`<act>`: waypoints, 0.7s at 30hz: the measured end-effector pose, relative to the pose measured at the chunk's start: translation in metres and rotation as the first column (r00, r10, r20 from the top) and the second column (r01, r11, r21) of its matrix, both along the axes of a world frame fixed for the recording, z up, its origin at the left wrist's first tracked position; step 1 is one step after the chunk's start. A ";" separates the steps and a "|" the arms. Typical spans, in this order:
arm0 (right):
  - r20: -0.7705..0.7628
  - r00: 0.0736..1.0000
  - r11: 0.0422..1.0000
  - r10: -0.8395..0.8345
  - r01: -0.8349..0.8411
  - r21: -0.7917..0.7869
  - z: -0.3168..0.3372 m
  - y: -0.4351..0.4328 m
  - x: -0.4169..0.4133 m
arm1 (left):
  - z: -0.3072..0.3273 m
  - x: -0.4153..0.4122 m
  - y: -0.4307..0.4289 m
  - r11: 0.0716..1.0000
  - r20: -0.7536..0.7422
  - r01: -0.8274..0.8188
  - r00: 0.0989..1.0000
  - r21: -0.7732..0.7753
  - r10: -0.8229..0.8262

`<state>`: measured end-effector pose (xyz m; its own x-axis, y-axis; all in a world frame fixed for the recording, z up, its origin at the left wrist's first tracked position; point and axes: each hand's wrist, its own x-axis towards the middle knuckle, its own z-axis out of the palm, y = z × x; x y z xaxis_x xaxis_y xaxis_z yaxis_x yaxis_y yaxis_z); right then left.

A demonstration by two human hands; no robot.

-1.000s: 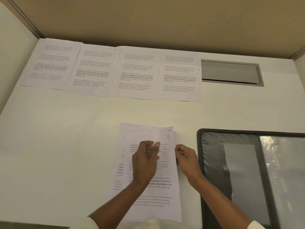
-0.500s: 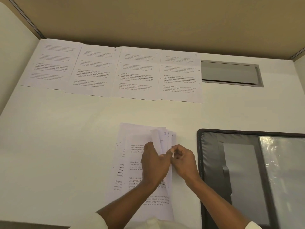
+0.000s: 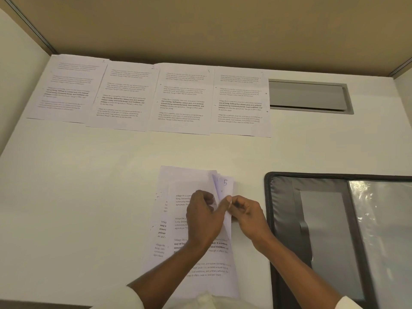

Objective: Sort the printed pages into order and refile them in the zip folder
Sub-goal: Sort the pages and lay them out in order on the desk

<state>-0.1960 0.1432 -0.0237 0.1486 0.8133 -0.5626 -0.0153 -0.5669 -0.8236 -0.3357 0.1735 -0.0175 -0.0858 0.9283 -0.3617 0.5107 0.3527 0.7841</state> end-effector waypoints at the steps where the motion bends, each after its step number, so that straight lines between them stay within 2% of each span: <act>1: 0.000 1.000 1.000 0.003 -0.003 -0.001 -0.001 0.000 0.001 | 0.000 0.001 0.000 1.000 -0.013 0.004 1.000 0.000 -0.004; 6: 0.026 0.998 0.999 -0.052 0.052 -0.010 -0.004 -0.002 0.000 | -0.001 0.001 0.004 1.000 -0.056 -0.007 0.998 -0.012 0.006; 10: 0.225 0.974 1.000 -0.024 0.026 -0.003 -0.011 -0.003 -0.004 | 0.006 -0.003 0.005 1.000 -0.064 -0.010 0.998 -0.014 0.009; 13: 0.463 0.886 0.998 0.011 -0.036 0.045 -0.010 -0.003 -0.006 | 0.011 -0.005 0.005 1.000 -0.121 0.007 0.993 -0.020 -0.009; 16: 0.507 0.862 0.997 -0.017 -0.026 0.079 -0.004 -0.002 -0.008 | 0.016 -0.006 0.004 1.000 -0.170 0.005 0.985 -0.030 -0.010; 19: 0.670 0.734 0.985 -0.110 -0.009 0.172 0.002 -0.002 -0.005 | 0.022 -0.005 0.002 0.999 -0.171 -0.019 0.985 -0.040 0.012; 21: 0.718 0.670 0.967 -0.187 -0.002 0.253 0.013 0.000 0.003 | 0.024 -0.006 0.002 0.999 -0.159 -0.035 0.987 -0.036 0.029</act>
<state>-0.1933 0.1431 -0.0102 0.5156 0.8552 -0.0520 0.6020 -0.4048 -0.6882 -0.3415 0.1751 0.0063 -0.1740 0.9097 -0.3771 0.6151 0.3994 0.6798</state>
